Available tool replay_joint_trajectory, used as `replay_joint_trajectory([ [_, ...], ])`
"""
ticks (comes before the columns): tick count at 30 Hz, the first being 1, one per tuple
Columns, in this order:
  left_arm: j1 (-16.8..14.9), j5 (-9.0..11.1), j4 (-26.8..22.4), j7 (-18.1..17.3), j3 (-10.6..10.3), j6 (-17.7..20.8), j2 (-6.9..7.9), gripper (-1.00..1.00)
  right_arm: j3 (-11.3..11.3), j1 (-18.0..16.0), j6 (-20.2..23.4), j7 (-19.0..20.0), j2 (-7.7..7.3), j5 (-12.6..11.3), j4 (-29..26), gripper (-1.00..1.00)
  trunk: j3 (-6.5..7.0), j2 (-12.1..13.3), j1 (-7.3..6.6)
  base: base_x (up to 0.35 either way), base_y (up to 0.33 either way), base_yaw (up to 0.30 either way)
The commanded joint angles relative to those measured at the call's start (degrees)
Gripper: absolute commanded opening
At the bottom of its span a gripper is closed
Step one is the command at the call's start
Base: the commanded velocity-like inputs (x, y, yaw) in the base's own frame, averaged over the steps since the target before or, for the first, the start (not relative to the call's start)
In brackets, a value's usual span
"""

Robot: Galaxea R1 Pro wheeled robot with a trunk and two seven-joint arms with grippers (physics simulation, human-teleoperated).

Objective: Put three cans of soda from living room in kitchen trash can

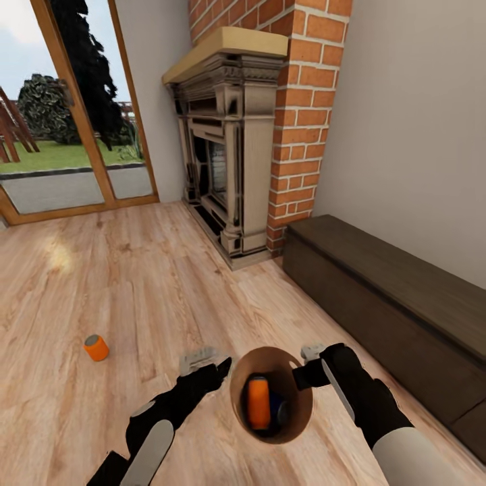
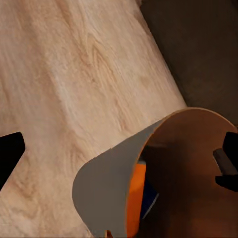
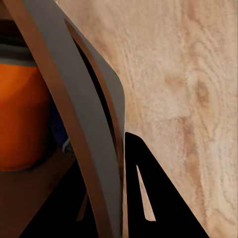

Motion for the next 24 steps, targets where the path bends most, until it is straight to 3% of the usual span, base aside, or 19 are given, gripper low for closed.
replay_joint_trajectory([
  [1, 0.17, 0.06, -0.02, -0.20, 0.73, -0.10, 0.08, 1.00, -0.04, -0.03, 0.20, 0.32, 0.08, -1.83, 0.00, -1.00, 0.01, 0.00, -0.01, 0.225, 0.280, 0.000],
  [2, 0.68, 0.06, -0.04, -0.50, 2.26, -0.20, 0.20, 1.00, -0.11, -0.05, 0.20, 0.28, 0.17, -1.87, 0.01, -1.00, 0.01, 0.00, -0.01, 0.238, 0.277, 0.000],
  [4, 2.29, 0.05, 0.06, -0.96, 7.63, -0.40, 0.35, 1.00, -0.25, -0.07, 0.20, 0.23, 0.30, -1.97, 0.00, -1.00, 0.01, 0.00, -0.01, 0.255, 0.273, 0.000],
  [5, 2.70, -0.02, 0.20, -0.99, 9.06, -0.47, 0.36, 1.00, -0.27, -0.09, 0.20, 0.22, 0.23, -1.99, -0.02, -1.00, 0.01, 0.00, -0.01, 0.263, 0.269, 0.000],
  [8, 3.41, -0.02, 0.56, -0.93, 11.42, -0.58, 0.34, 1.00, -0.34, -0.14, 0.20, 0.21, 0.00, -2.05, -0.05, -1.00, 0.01, 0.00, -0.01, 0.217, 0.214, 0.000],
  [16, 3.69, -0.05, 1.78, -0.31, 12.44, -0.59, -0.41, 1.00, -0.37, -0.24, 0.20, 0.24, -0.17, -2.19, -0.11, -1.00, 1.34, 0.08, -0.16, -0.004, 0.031, 0.160],
  [17, 3.69, 0.23, 3.81, -0.29, 14.24, -0.59, -0.51, 1.00, -0.38, -0.25, 0.20, 0.27, -0.22, -2.23, -0.19, -1.00, 1.56, 0.09, -0.19, -0.002, 0.002, 0.198],
  [19, 3.68, 0.41, 5.93, -0.32, 15.64, -0.57, -0.60, 1.00, -0.39, -0.25, 0.20, 0.28, -0.25, -2.19, -0.36, -1.00, 2.00, 0.12, -0.24, -0.001, 0.001, 0.184],
  [20, 3.54, 1.10, 9.28, -0.37, 17.07, -0.56, -0.63, 1.00, -0.40, -0.25, 0.20, 0.29, -0.26, -2.10, -0.59, -1.00, 2.22, 0.13, -0.26, 0.000, 0.000, 0.252],
  [22, 3.49, 2.68, 10.81, -0.44, 18.36, -0.56, -0.55, 1.00, -0.36, -0.25, 0.20, 0.29, -0.24, -2.04, -0.68, -1.00, 2.66, 0.16, -0.32, 0.000, 0.000, 0.271],
  [23, 3.44, 6.11, 12.93, -0.56, 22.11, -0.64, -0.03, 1.00, -0.28, -0.25, 0.20, 0.29, -0.25, -1.89, -0.76, -1.00, 2.89, 0.17, -0.34, 0.000, 0.000, 0.267],
  [24, 3.43, 6.18, 12.99, -0.59, 22.54, -0.67, -0.05, 1.00, -0.29, -0.25, 0.20, 0.29, -0.26, -1.87, -0.76, -1.00, 2.89, 0.17, -0.34, 0.000, 0.000, 0.258],
])
